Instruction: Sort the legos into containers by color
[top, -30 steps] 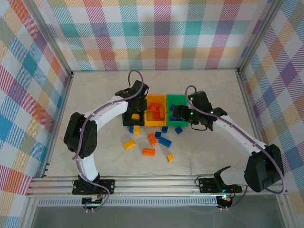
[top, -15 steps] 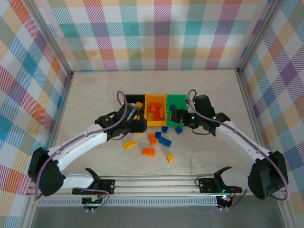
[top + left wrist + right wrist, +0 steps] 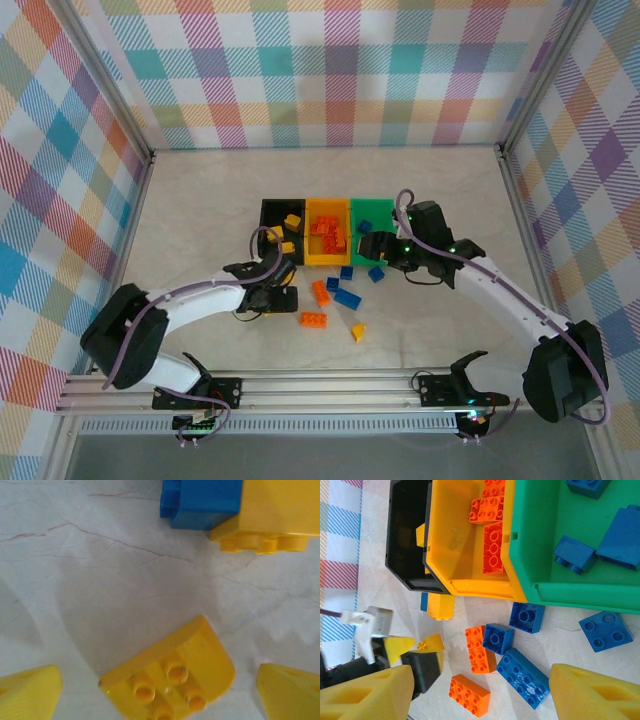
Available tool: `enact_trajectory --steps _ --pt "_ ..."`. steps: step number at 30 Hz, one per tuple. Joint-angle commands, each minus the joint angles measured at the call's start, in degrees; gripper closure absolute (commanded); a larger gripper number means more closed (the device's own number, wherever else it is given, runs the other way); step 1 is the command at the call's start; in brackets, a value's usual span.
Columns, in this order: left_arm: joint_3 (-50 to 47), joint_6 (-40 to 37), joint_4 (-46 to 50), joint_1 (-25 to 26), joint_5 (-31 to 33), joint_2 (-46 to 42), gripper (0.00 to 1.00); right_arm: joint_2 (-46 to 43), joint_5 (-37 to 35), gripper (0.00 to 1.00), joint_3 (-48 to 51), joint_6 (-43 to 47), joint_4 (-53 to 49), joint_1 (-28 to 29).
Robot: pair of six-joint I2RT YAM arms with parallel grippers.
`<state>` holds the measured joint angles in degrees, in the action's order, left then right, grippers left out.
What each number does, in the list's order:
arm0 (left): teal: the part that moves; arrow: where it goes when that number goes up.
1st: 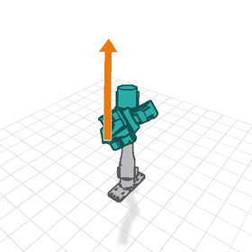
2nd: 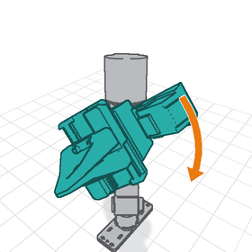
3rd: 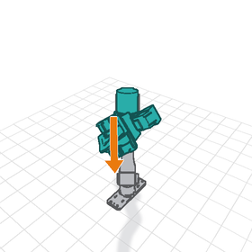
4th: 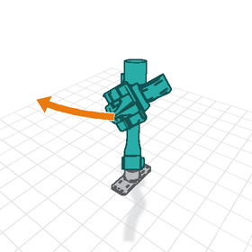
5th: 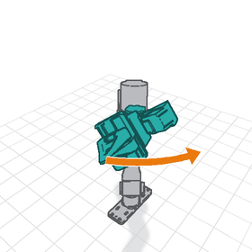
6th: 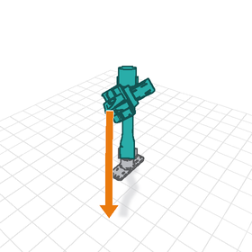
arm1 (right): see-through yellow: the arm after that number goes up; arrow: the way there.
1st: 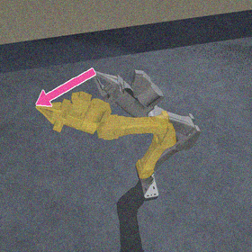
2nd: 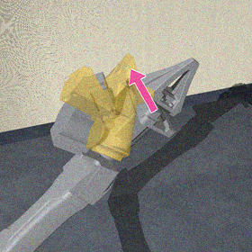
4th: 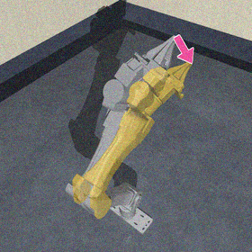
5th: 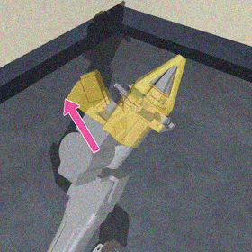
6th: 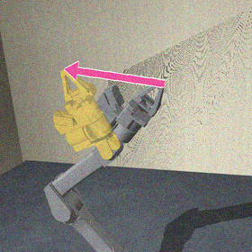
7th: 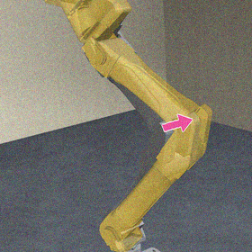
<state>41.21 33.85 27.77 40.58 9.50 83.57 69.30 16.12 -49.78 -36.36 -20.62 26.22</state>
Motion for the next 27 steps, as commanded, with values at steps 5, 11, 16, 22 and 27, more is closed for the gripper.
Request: enact_trajectory --steps 5,11,16,22,27 --pt "1.28 -1.14 -4.03 -0.43 -0.43 6.34 0.12 -2.19 -1.03 0.27 -0.41 1.91 -1.34 -0.11" --pt "-0.32 -1.08 -2.45 1.41 -2.4 4.76 0.32 -2.26 -2.13 0.27 -0.75 2.37 -1.62 -0.11" --pt "-1.25 -0.1 -0.77 2.88 -2.38 3.08 0.4 -1.27 -2.06 0.27 -1.2 2.21 -1.18 -0.11" --pt "-1.61 0.7 0.89 2.98 -1.81 -0.66 0.41 -1.37 -2.49 0.28 -1.33 1.99 -1.26 -0.11" --pt "-0.45 2.4 6.49 3.89 -0.42 -3.7 0.19 -1.79 -2.4 0.28 -1.46 2.13 -1.9 -0.16"
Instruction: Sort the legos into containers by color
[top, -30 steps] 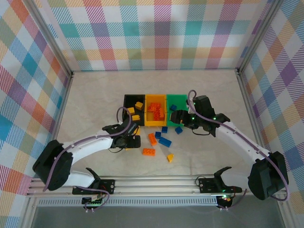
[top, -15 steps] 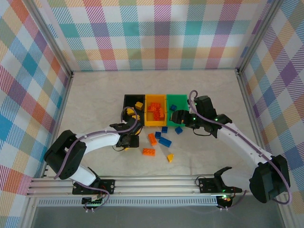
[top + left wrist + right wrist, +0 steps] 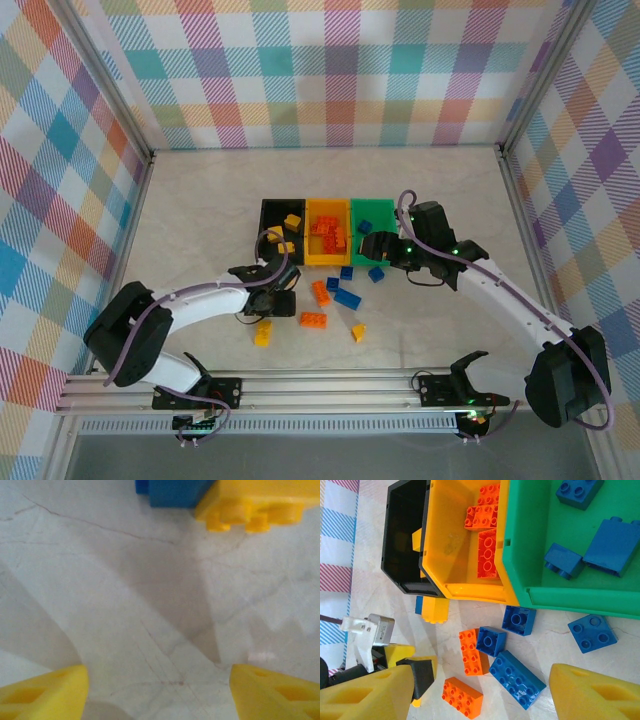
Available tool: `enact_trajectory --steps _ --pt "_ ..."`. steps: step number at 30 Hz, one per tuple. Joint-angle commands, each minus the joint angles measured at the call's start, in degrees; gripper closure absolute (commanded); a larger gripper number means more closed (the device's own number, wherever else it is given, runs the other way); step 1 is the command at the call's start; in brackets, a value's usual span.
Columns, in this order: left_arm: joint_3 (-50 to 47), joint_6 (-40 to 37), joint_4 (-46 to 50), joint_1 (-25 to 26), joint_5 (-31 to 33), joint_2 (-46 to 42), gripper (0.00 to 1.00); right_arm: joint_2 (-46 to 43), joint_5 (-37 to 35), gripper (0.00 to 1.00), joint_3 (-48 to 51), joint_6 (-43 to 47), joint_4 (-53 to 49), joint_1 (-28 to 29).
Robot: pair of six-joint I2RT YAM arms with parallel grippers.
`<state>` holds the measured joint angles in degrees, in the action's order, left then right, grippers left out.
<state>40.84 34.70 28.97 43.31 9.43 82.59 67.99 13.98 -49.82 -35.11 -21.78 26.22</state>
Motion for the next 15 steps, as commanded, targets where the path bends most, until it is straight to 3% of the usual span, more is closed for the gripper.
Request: enact_trajectory --steps 1,9,15 --pt "0.01 2.11 7.01 1.85 -0.24 -3.88 0.18 -0.72 -0.27 0.27 -1.33 0.95 -0.81 -0.14" --pt "-2.44 8.42 15.5 9.42 -0.57 -8.13 0.25 -1.49 -0.75 0.27 0.32 0.6 -0.06 -0.11" --pt "-5.85 10.21 12.88 10.44 1.34 -6.64 0.3 -1.87 -0.97 0.27 0.94 0.27 0.49 -0.11"
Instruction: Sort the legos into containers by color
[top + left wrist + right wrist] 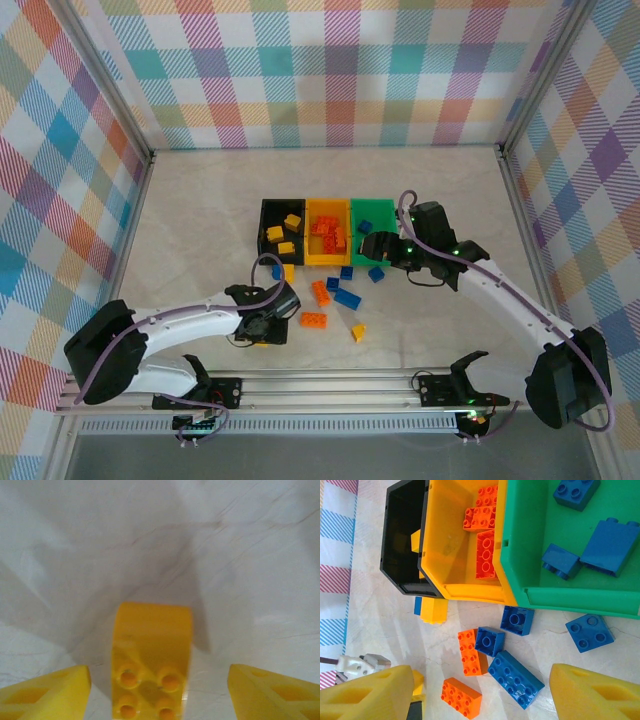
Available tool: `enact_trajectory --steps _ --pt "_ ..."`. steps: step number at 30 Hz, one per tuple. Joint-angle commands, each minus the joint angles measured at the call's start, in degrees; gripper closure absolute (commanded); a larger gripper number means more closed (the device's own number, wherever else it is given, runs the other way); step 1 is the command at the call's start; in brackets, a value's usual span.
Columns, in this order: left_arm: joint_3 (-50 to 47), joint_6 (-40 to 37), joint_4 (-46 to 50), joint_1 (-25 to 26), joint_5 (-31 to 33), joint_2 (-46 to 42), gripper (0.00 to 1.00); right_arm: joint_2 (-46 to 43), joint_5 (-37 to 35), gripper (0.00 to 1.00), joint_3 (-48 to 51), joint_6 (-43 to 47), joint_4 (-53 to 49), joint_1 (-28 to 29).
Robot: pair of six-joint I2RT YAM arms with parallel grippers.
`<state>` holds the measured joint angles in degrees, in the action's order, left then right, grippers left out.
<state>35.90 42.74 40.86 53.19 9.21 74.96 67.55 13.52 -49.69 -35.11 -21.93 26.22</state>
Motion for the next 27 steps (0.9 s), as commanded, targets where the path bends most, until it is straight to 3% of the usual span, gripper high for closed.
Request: enact_trajectory --steps 1,6,12,15,20,27 --pt "-1.08 2.04 -0.17 0.6 2.09 1.93 0.33 -1.39 -0.44 0.27 0.74 0.16 0.66 -0.11" --pt "-0.34 0.78 -3.88 0.62 2.34 4.89 0.52 -1.65 -0.86 0.27 0.74 0.4 0.05 -0.11" --pt "3.21 -0.62 -1.06 0.55 4.43 0.83 0.75 -2.33 -1.48 0.27 0.96 0.24 -0.38 -0.11" --pt "7.81 -3.0 1.06 -1.16 7.31 -0.77 0.77 -2.51 -1.65 0.27 1.24 -0.12 -0.06 -0.11" --pt "17.48 -9.67 -1.84 -9.22 9.49 0.72 0.78 -2.6 -2.22 0.27 1.44 -0.39 -0.12 -0.11" --pt "31.75 -15.48 -7.11 -18.88 9.46 15.35 0.79 -2.75 -3.24 0.27 1.61 -0.39 -1.44 -0.19"
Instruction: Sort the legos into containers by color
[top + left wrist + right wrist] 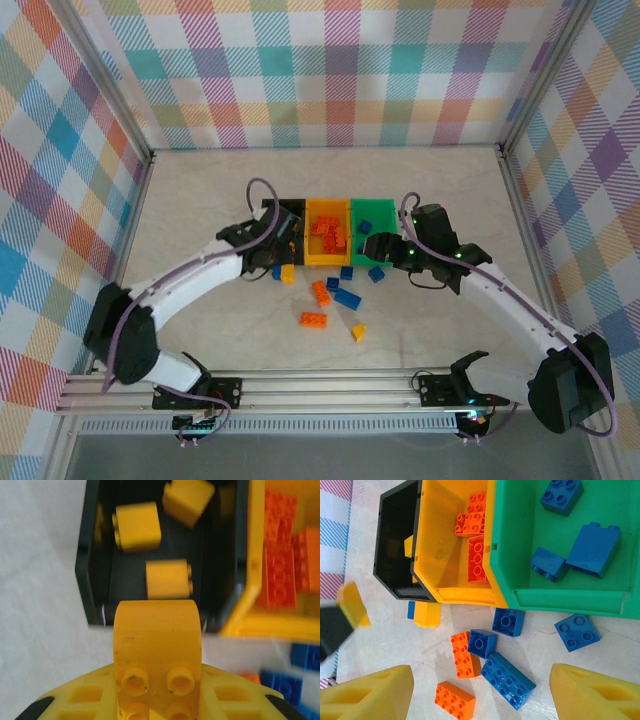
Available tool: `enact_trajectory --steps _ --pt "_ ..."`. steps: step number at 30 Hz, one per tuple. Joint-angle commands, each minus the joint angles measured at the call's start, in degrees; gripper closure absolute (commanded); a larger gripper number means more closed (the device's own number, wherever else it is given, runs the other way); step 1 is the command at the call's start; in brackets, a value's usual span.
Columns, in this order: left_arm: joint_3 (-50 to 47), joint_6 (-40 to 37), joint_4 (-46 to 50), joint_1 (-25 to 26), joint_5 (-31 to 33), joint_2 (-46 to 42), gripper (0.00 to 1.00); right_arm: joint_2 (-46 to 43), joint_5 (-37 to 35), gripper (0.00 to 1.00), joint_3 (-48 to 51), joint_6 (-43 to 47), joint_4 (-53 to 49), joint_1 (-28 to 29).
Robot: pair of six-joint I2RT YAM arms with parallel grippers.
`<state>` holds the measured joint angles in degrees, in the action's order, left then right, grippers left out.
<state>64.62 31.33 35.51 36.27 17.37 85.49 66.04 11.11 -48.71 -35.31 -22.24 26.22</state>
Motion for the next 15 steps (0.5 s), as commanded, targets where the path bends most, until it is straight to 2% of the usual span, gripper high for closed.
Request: enact_trajectory --steps 1,6,8,11,15 --pt "5.03 -4.42 -2.25 -2.56 1.48 6.98 0.79 -1.27 -0.92 0.27 0.71 -0.2 -1.22 -0.16" --pt "13.92 -5.14 -2.04 -5.69 2.06 16.61 0.79 -1.6 -1.09 0.27 1.06 -0.35 -1.58 -0.25" --pt "16.75 -5.28 -1.55 -6.5 2.02 19.12 0.75 -1.84 -1.25 0.27 1.15 -0.45 -1.82 -0.21" --pt "19.8 -5.32 -0.61 -7.0 1.07 20.86 0.57 -2.04 -1.18 0.26 1.02 -0.3 -2.39 -0.14" --pt "20.55 -4.8 -1.72 -6.67 -2.57 17.19 0.34 -1.73 -0.45 0.26 1.09 0.89 -3.66 -0.12"
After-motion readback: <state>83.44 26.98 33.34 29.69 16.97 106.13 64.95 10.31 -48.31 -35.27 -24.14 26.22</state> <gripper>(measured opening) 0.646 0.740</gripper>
